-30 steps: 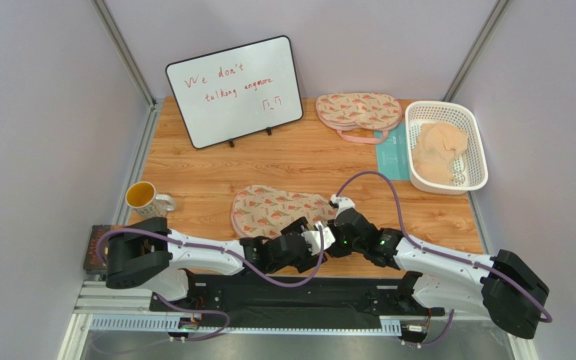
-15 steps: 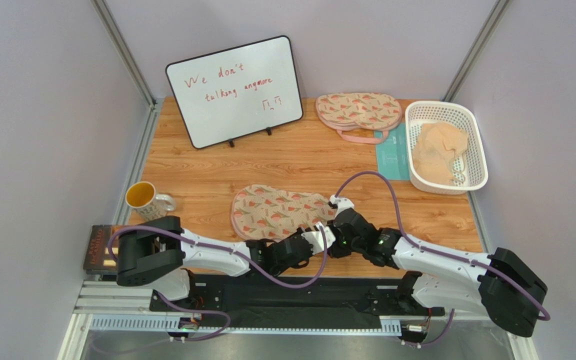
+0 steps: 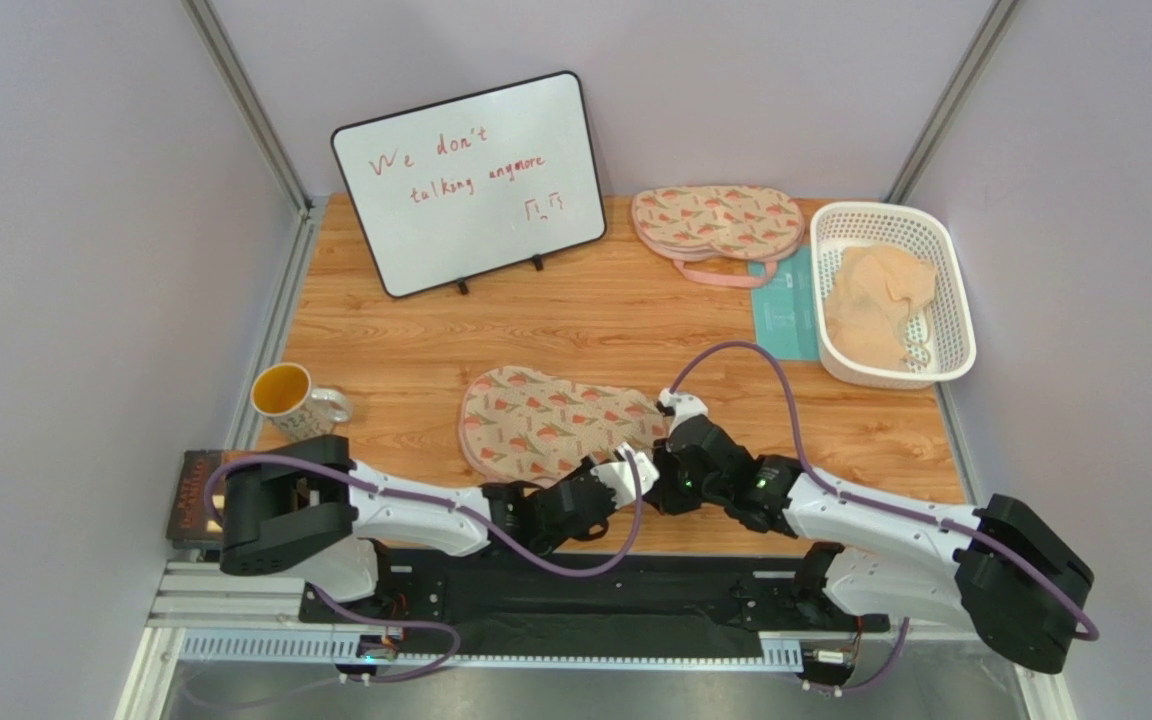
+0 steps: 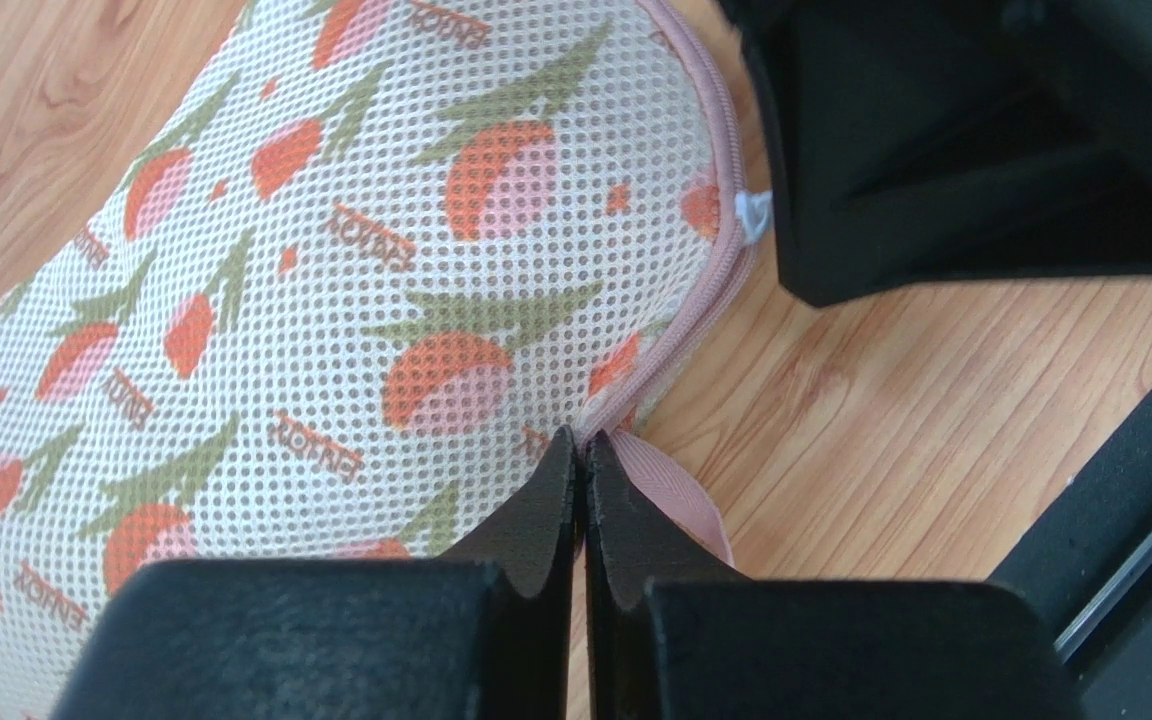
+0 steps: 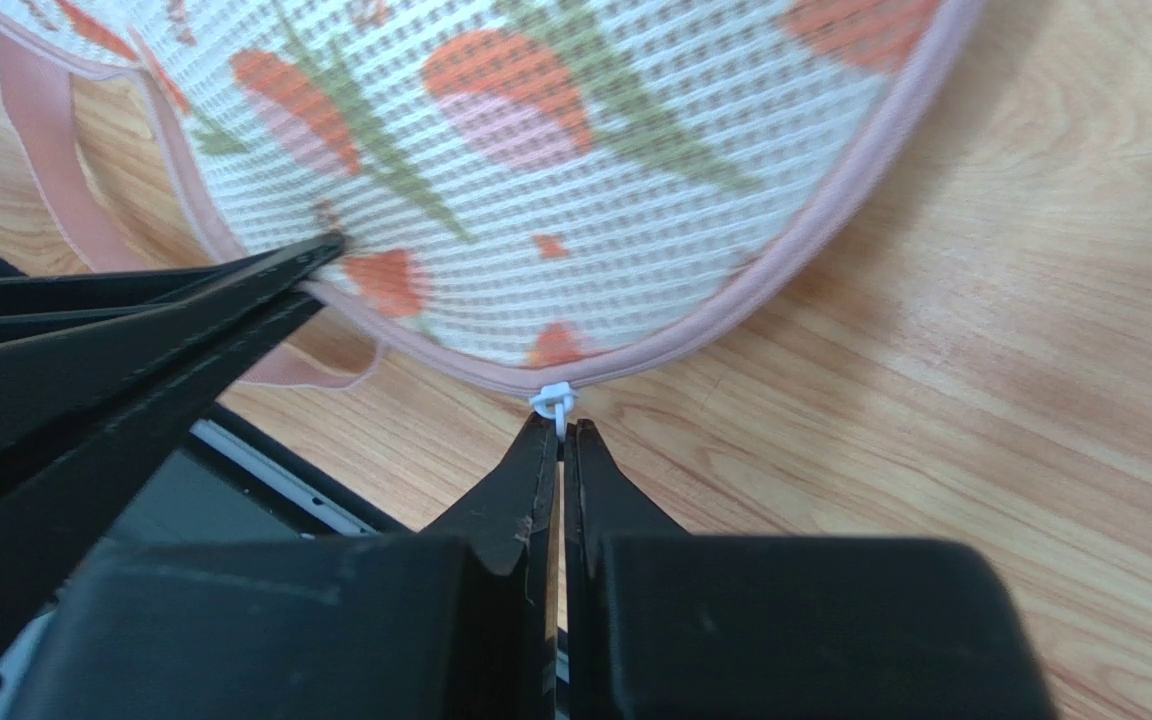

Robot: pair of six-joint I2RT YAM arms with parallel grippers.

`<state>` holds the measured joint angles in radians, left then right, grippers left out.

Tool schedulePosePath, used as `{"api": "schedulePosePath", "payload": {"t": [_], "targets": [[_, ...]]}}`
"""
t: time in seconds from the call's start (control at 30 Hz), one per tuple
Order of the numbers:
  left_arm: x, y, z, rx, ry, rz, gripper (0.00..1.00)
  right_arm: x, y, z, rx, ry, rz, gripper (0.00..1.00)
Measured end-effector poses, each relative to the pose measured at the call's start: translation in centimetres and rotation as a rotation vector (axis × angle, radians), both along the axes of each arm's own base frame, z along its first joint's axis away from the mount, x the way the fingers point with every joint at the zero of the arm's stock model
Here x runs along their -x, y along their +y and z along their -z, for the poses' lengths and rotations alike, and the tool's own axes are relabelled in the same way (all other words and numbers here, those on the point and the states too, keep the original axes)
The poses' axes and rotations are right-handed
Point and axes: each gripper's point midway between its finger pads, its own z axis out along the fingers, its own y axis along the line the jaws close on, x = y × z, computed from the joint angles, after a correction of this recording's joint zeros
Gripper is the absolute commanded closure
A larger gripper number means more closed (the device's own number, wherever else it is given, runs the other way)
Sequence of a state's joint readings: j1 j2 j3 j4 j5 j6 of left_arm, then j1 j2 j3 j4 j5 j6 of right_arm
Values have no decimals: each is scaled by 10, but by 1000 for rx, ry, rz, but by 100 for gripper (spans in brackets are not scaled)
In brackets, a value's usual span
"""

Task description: Unzip the laundry bag and remove the bra

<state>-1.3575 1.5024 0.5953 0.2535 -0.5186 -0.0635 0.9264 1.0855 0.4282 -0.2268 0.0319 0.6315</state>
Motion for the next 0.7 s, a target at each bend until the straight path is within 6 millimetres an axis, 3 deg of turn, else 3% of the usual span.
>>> {"api": "schedulePosePath", "payload": {"t": [0.57,0.7], "targets": [[14,51,-9,101,47,-93,100,-23,-8,-8,-16,-7,59,100],[15,59,-9,119,64,-125,51,-22,-6,-9,-19,-3,50,100]]}}
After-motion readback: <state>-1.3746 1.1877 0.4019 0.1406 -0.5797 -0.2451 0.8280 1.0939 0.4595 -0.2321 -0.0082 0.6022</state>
